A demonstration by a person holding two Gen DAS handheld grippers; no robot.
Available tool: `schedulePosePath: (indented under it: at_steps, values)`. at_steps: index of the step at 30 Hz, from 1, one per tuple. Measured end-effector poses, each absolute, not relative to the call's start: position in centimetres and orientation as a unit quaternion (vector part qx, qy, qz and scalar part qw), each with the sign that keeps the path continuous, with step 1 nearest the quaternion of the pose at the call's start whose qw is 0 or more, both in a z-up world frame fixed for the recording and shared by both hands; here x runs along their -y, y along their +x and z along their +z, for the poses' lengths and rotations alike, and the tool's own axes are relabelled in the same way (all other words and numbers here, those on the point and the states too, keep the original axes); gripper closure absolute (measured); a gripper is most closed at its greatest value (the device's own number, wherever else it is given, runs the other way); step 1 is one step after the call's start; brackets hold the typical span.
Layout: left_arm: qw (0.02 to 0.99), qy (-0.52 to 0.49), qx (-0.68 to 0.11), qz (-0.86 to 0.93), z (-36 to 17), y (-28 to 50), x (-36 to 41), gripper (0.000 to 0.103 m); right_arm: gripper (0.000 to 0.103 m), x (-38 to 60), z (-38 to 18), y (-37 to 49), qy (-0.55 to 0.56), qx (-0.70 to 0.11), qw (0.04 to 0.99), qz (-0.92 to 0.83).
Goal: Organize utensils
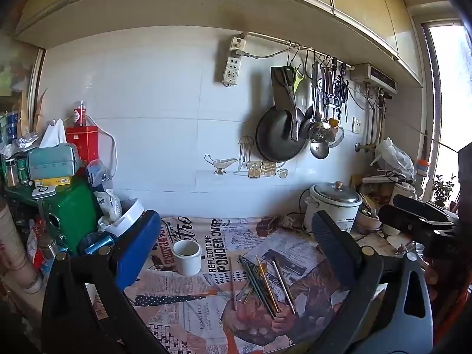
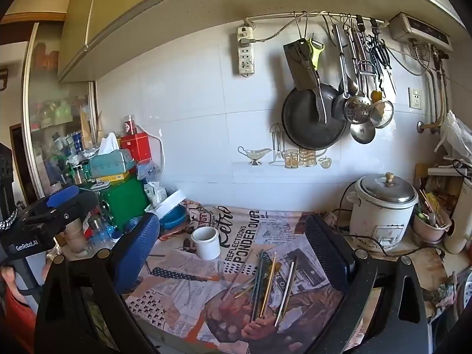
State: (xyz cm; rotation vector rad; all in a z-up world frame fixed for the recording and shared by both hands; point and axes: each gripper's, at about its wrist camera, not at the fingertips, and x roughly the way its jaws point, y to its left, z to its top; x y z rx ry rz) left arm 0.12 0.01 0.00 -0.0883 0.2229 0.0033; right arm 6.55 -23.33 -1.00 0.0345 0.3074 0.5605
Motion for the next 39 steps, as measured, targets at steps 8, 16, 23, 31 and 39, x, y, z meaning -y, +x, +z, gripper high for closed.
schedulePosePath:
  at_steps: [8,16,23,31,39]
  values:
    - [0.992,-0.045,-0.116,-0.001,0.3,0.9,0.0,0.0,0.005,23.3,-0.9,6.4,0.015,-0.153,0.949,0.277]
    - [0.992,-0.048,-0.112,0.006,-0.1,0.3,-0.5,0.0,0.005,23.0,-0.7,6.3,0.015,-0.154,0.948,0.278]
    - [0.993,-0.048,-0.112,0.007,-0.1,0.3,-0.5,0.0,0.005,23.3,-0.7,6.4,0.014,-0.154,0.948,0.278]
    - [0.991,-0.058,-0.12,0.006,-0.2,1.2,-0.7,0.0,0.005,22.6,-1.0,6.9,0.014,-0.16,0.946,0.28]
    - [0.991,-0.061,-0.12,0.006,-0.3,1.5,-0.9,0.0,0.005,22.7,-1.0,7.3,0.016,-0.16,0.947,0.279]
